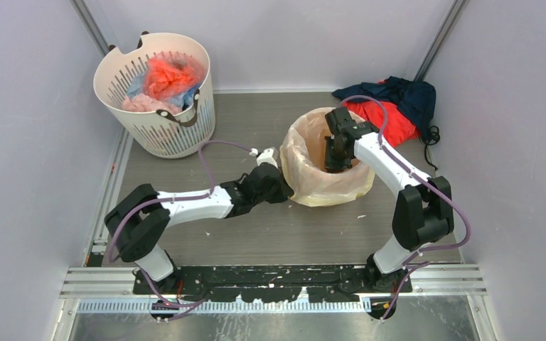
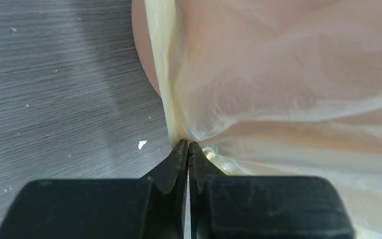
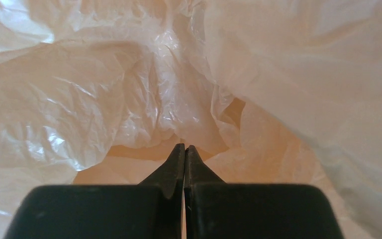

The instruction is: Put the trash bags into the trash bin

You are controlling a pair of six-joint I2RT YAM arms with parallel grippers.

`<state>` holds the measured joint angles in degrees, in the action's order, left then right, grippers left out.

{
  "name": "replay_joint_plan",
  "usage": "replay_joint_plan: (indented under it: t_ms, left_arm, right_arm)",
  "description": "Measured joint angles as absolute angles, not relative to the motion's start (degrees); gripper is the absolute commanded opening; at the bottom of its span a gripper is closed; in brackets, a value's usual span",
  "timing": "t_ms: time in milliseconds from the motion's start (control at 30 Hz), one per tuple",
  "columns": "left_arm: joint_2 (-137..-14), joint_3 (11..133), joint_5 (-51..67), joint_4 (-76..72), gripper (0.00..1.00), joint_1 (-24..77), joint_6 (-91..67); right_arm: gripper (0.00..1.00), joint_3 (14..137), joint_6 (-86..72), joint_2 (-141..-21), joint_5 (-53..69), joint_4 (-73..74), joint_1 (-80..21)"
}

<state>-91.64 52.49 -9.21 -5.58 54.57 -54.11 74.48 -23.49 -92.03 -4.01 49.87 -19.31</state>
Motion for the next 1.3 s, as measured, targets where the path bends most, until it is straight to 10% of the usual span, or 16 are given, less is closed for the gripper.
replay_joint_plan:
  t_ms: [733,1300]
  left_arm:
    - [-96.42,50.54,-10.85,-10.66,0.13,54.87,-55.31]
    - [-71.13,51.88,-14.66,8.95,0.3,52.97,-50.19]
  right_arm:
    - [0.01,67.0,-22.5,-98.26,-2.42,45.3,-21.78]
    - [0.14,64.82,-22.15,-102.59,2.09,42.22,-21.85]
